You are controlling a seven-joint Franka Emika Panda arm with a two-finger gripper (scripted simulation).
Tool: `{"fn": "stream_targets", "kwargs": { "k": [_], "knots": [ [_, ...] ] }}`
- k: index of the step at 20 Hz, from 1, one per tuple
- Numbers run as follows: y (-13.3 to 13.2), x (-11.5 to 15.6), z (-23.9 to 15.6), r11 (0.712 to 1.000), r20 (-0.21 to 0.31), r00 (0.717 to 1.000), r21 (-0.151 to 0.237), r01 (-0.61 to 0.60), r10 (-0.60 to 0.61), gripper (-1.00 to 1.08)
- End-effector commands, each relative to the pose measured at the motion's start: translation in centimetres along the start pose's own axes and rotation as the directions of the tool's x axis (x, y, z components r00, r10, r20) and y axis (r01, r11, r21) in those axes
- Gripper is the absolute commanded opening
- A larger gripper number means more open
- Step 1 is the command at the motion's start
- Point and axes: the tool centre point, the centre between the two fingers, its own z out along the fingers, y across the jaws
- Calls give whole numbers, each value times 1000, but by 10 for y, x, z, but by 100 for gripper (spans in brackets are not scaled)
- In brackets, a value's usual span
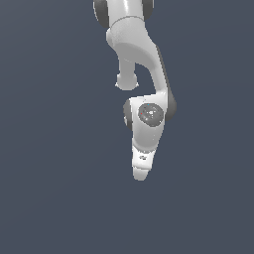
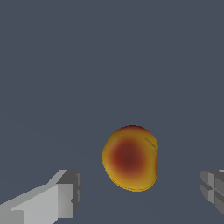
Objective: Pick up the object and move it to a goal position.
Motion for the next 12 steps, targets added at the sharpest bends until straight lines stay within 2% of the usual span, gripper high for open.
{"fn": "stream_targets", "kwargs": {
  "k": [1,7,12],
  "knots": [
    [-1,0,8,1000,0,1000,1,1,-1,100],
    [-2,0,40,1000,0,1000,1,5,-5,100],
    [0,0,47,1000,0,1000,1,5,-5,100]
  ]
}}
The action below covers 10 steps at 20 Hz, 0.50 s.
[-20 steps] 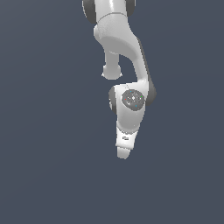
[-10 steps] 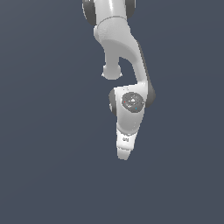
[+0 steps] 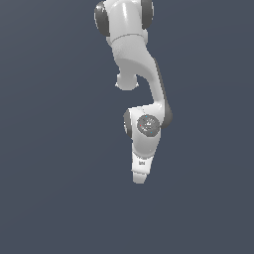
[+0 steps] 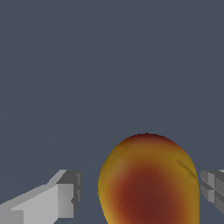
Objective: Pick up the object and move it to a goal position.
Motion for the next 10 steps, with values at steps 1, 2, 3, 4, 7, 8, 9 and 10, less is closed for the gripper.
{"fn": "stream_targets", "kwargs": {
  "k": [1,2,3,4,7,8,9,10],
  "knots": [
    [1,0,0,1000,0,1000,-2,0,0,100],
    [1,0,0,1000,0,1000,-2,0,0,-100],
    [1,0,0,1000,0,1000,-2,0,0,-100],
    [1,0,0,1000,0,1000,-2,0,0,-100],
    [1,0,0,1000,0,1000,-2,0,0,-100],
    [1,0,0,1000,0,1000,-2,0,0,-100],
    [1,0,0,1000,0,1000,-2,0,0,-100],
    [1,0,0,1000,0,1000,-2,0,0,-100]
  ]
}}
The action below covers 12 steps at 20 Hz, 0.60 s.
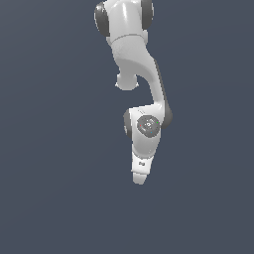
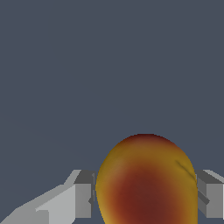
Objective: Pick up the object and move it to a goal position.
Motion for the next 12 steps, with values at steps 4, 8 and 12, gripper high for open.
{"fn": "stream_targets", "kwargs": {
  "k": [4,8,12],
  "knots": [
    [0,0,0,1000,0,1000,0,0,0,-100],
    [-4,-4,-1,1000,0,1000,0,0,0,-100],
    [-11,-10,-3,1000,0,1000,0,0,0,-100]
  ]
}}
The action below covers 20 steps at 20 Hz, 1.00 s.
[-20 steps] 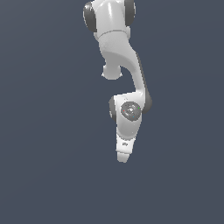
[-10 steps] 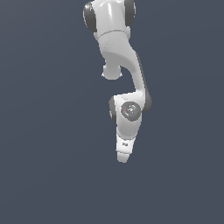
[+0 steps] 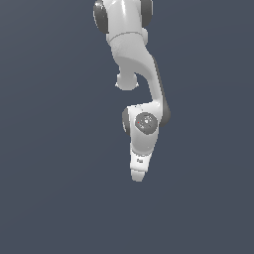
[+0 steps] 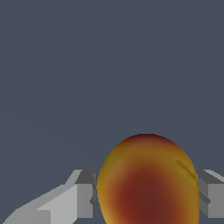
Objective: Pick up the object and move it to a goal position.
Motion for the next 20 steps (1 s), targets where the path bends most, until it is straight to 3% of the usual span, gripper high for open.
{"fn": "stream_targets", "kwargs": {
  "k": [1,20],
  "knots": [
    [-4,-5,-2,1000,0,1000,-2,0,0,-100],
    [-80,-78,-26,1000,0,1000,-2,-1,1,-100]
  ]
}}
